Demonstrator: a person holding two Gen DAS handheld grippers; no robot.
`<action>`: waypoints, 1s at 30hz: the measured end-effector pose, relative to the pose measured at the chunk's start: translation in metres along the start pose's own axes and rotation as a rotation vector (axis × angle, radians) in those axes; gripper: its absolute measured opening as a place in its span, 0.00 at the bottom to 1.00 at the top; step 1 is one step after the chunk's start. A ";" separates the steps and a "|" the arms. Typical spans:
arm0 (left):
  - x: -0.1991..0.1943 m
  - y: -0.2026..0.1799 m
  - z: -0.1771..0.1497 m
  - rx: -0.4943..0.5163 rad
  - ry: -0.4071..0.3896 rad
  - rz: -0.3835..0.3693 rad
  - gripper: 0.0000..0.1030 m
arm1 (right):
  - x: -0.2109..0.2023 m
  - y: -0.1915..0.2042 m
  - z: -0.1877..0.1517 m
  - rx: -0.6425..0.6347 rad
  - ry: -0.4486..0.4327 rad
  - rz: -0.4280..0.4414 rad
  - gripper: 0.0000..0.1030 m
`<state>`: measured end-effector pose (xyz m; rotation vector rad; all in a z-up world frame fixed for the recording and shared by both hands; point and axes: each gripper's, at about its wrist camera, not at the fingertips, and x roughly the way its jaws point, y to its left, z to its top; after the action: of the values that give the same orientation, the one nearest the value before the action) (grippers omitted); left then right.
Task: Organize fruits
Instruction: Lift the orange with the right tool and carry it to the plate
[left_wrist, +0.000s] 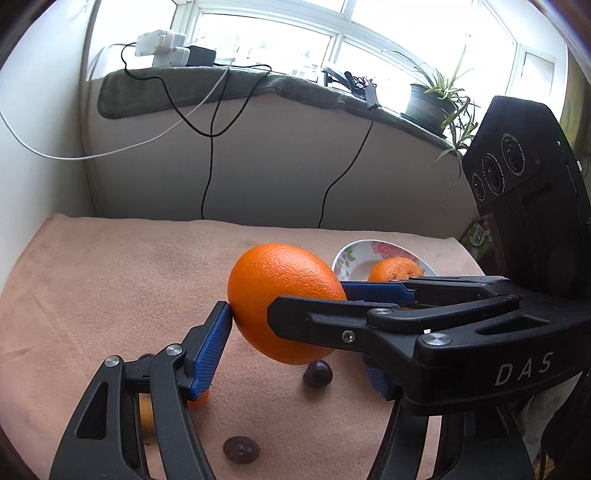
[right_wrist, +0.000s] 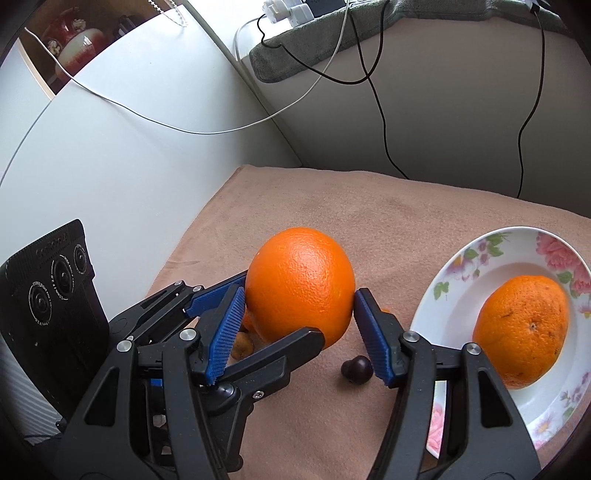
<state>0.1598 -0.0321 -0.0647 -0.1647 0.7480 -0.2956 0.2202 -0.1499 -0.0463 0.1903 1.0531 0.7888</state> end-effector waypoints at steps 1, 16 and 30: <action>0.000 -0.005 0.001 0.008 -0.001 -0.005 0.63 | -0.006 -0.002 -0.001 0.000 -0.007 -0.005 0.62; 0.016 -0.101 0.014 0.160 -0.001 -0.131 0.63 | -0.097 -0.058 -0.026 0.100 -0.126 -0.095 0.62; 0.069 -0.170 0.019 0.258 0.083 -0.198 0.64 | -0.138 -0.129 -0.048 0.230 -0.163 -0.156 0.62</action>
<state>0.1854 -0.2144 -0.0527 0.0183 0.7702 -0.5871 0.2079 -0.3441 -0.0377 0.3577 0.9891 0.5023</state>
